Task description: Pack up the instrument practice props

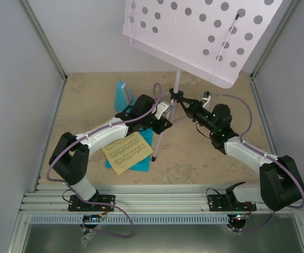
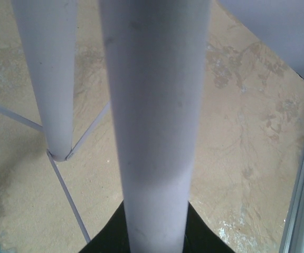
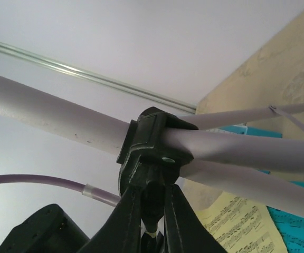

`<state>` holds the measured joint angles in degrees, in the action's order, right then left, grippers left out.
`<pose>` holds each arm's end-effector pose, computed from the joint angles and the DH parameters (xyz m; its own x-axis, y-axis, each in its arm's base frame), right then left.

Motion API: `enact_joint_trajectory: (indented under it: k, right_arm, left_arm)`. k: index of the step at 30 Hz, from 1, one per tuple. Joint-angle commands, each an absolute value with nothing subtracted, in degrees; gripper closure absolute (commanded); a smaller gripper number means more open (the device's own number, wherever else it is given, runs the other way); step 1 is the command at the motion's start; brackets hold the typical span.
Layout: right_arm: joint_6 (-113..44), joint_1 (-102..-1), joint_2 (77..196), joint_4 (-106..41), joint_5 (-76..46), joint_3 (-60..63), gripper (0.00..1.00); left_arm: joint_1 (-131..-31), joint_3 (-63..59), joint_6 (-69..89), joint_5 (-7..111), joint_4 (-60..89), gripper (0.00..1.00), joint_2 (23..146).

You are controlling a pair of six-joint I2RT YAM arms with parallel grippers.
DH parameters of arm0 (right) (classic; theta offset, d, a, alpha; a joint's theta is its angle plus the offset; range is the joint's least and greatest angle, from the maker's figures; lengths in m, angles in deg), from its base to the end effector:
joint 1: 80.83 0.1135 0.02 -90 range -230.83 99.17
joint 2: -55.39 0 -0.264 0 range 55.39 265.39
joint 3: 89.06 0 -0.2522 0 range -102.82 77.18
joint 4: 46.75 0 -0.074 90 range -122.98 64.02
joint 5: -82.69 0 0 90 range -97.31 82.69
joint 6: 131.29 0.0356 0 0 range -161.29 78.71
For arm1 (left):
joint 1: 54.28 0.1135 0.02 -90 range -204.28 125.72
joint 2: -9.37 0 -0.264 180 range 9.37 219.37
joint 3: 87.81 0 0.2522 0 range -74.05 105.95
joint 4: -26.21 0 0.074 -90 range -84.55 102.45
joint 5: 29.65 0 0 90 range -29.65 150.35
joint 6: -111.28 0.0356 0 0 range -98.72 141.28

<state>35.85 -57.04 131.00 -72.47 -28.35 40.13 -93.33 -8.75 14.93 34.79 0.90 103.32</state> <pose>0.2607 0.1289 0.2652 -0.6840 0.6929 -0.2282 -0.1712 0.1515 0.9735 0.2722 -0.2406 0.2436 -0.5894 0.3496 -0.7283 0.7638 0.5349 -0.3613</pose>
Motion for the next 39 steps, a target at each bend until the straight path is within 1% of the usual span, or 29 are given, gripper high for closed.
enact_joint_trajectory:
  k: [1, 5, 9, 11, 15, 17, 18, 20, 22, 24, 27, 30, 33, 35, 39]
  right_arm:
    - [21.51, -57.18, 128.77, -67.16, -24.84, 36.97, 0.95]
    - [7.53, -56.74, 124.96, -64.91, -20.53, 38.89, 0.97]
    - [-12.94, -54.32, 121.45, -61.48, -14.26, 39.53, 0.98]
    - [-22.78, -52.52, 120.72, -59.92, -9.81, 39.48, 0.97]
    - [-41.16, -48.57, 120.71, -57.04, -2.96, 37.34, 0.91]
    - [-46.68, -47.01, 121.15, -54.05, 0.75, 35.02, 0.83]
    - [-46.97, -46.98, 120.91, -52.87, 1.64, 34.28, 0.78]
    - [-45.09, -47.71, 119.31, -54.09, 1.12, 35.33, 0.60]
    - [-40.89, -50.40, 116.61, -58.22, -5.36, 38.42, 0.45]
    - [-33.65, -55.19, 114.66, -64.05, -14.85, 42.34, 0.37]
    - [-23.62, -63.77, 114.64, -72.35, -27.26, 46.55, 0.32]
    - [-17.08, -69.67, 116.97, -78.88, -37.16, 46.75, 0.29]
    - [-16.37, -70.63, 121.90, -79.45, -42.82, 41.35, 0.26]
    - [-16.35, -70.63, 126.32, -78.43, -48.25, 34.55, 0.26]
    - [-12.25, -70.64, 134.70, -86.63, -55.59, 28.17, 0.26]
  left_arm:
    - [-93.29, -6.90, 12.88, 34.25, 1.14, 1.00, 101.77]
    - [-93.30, -7.46, 12.41, 34.15, 1.99, 1.00, 101.16]
    - [-93.30, -7.57, 12.01, 33.58, 2.39, 1.00, 101.21]
    - [-93.30, -7.63, 11.79, 33.20, 2.58, 1.00, 101.30]
    - [-93.30, -7.97, 11.61, 32.58, 3.13, 1.00, 101.39]
    - [-93.30, -7.99, 11.65, 32.58, 3.22, 1.00, 101.39]
    - [-93.30, -8.08, 11.65, 32.67, 3.20, 1.00, 101.49]
    - [-93.30, -8.10, 11.81, 32.75, 3.20, 1.00, 101.56]
    - [-93.30, -8.13, 11.97, 32.95, 3.09, 1.00, 101.66]
    - [-93.30, -8.08, 12.05, 32.94, 3.07, 1.00, 101.74]
    - [-93.30, -8.20, 12.27, 32.93, 3.22, 1.00, 101.70]
    - [-93.30, -8.38, 12.24, 32.68, 3.47, 1.00, 101.66]
    - [-93.30, -8.41, 12.59, 32.82, 3.49, 1.00, 101.58]
    - [-93.39, -8.49, 12.78, 32.84, 3.36, 1.00, 101.70]
    - [-93.39, -8.58, 13.20, 32.98, 3.31, 1.00, 101.68]
